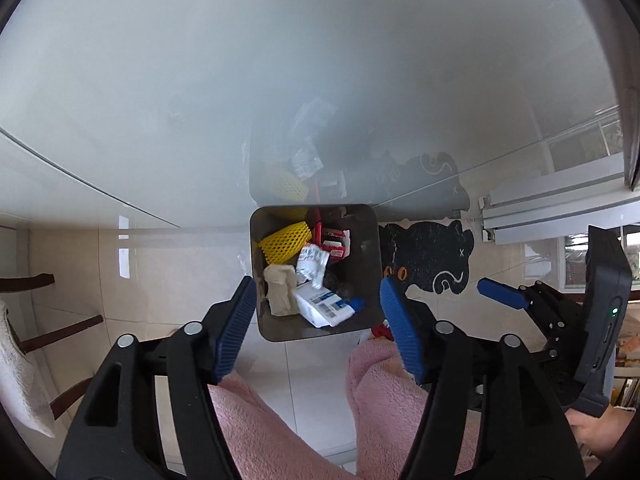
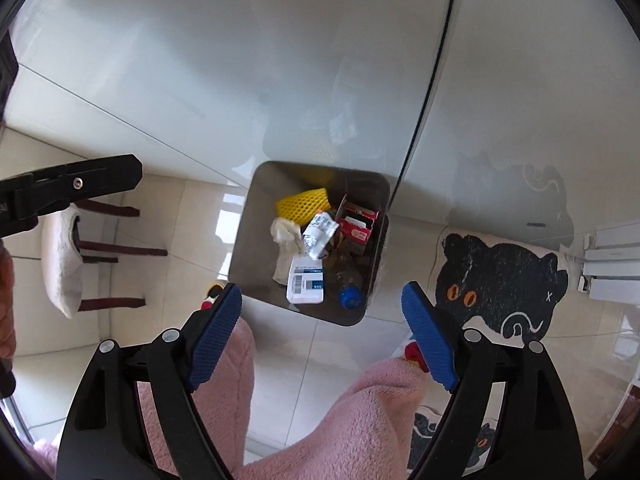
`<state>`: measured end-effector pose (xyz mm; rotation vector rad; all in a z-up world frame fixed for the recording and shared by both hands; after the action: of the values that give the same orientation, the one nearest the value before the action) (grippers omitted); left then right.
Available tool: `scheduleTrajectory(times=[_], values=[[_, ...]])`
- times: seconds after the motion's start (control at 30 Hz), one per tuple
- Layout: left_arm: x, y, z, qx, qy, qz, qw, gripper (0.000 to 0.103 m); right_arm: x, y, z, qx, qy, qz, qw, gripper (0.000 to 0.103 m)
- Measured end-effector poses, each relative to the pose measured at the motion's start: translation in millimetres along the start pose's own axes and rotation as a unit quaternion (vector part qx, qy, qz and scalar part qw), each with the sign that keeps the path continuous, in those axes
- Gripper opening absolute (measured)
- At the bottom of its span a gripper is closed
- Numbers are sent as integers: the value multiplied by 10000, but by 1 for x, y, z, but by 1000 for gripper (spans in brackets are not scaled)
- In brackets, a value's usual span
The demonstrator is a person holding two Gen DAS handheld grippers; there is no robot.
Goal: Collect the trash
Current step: 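Open both tools to drop the tissue and box into the bin, then raise both tools back toward the counter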
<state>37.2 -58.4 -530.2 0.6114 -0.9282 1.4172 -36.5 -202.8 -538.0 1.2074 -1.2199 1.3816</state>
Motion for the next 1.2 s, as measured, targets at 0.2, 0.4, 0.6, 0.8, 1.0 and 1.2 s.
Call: scheduleTrajectory(times=[0.2,0.4,0.6,0.8,1.0,1.2], values=[[88,-12,36,-242,119,737,9969,72,121,-29,14,-46,-539,1127,9922,94],[185,-43,69,-448,370,1728,9832,75,242,-81,13,187,-727,2585,9631,100],[253,-98,67,-624,118,2422,9681,75,272,-145,12,56,-808,2944,9522,100],[293,-150,58,-753,-24,2755,9583,75,286,-193,-11,127,-899,3139,9451,100],[302,-194,47,-916,-206,2751,9568,77,283,-230,-35,257,-846,3148,9450,100],[290,-234,36,-900,-282,2658,9594,81,266,-256,-44,236,-744,2972,9516,98]])
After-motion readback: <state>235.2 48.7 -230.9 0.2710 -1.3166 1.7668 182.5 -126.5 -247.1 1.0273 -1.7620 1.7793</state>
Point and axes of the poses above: each gripper's, at about its wrist camera, not at the fingertips, and x roughly against the way its jaws point, z to its right, y to its underside, the point moved 8 cm from there along -x, roughly the way its jaws point, and after that the axes turned 15 degrees about y, right-handed, at the moved point
